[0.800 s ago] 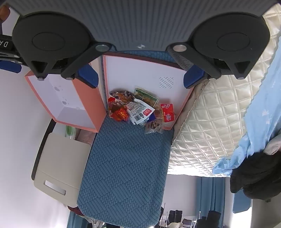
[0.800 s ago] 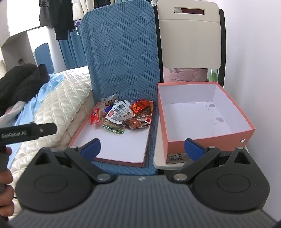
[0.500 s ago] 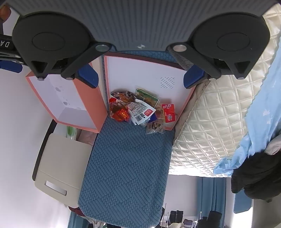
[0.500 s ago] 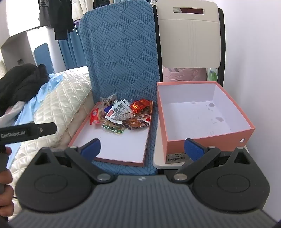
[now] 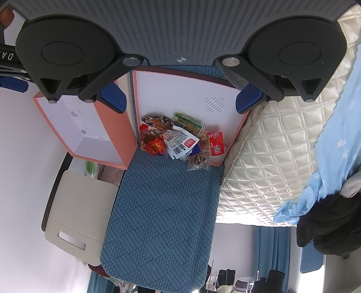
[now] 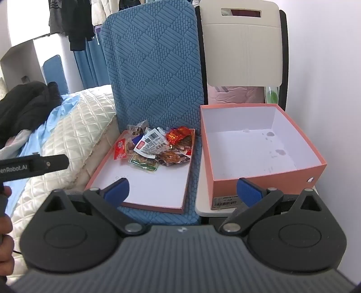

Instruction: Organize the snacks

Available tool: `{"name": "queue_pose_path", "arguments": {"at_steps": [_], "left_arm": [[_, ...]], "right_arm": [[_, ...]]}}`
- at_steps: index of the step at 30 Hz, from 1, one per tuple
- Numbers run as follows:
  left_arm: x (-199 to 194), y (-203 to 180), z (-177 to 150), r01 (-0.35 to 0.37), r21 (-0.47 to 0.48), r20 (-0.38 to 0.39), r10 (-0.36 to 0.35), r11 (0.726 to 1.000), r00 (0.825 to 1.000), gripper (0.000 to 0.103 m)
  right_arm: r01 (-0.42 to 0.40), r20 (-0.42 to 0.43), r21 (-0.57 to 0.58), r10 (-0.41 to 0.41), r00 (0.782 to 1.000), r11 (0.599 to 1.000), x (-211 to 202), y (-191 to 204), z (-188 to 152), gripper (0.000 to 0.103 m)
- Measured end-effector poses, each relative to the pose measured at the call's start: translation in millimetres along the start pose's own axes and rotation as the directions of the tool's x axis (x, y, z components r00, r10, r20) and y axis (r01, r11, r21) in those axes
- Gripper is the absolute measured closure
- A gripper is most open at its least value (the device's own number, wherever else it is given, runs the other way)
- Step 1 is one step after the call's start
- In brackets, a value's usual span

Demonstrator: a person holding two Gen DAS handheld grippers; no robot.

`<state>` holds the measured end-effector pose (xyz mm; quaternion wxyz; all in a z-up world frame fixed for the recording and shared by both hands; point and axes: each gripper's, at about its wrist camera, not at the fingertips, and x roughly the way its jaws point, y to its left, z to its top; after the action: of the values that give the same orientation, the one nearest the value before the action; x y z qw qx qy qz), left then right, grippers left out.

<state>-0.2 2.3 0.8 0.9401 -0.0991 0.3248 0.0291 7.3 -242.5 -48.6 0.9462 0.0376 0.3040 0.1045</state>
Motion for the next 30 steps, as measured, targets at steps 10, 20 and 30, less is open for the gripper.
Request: {"name": "queue_pose_path", "arguments": {"at_steps": [10,20,30], "left_arm": [[2.4,0.2,1.3,-0.002,0.000,-0.011,0.002,1.000,1.000,0.000],[3.1,-0.3,1.4,0.001,0.001,-0.012,-0.001,1.000,1.000,0.000],[6.4,-3.5,-1.5,0.005,0.004,-0.023,-0.005,1.000,1.000,0.000]], "right_arm": [[0.007,0.000,-0.006,-0.007,1.000,1.000,-0.8,1.1,0.8,0.000],[0.004,-0.004,-0.005,-0.004,1.000,1.000,1.8,1.6,-0.9,0.000],[0.010,-0.017,-0.004,-0.010,1.000,1.000,3.4,-0.3,-3.4,0.000]]}}
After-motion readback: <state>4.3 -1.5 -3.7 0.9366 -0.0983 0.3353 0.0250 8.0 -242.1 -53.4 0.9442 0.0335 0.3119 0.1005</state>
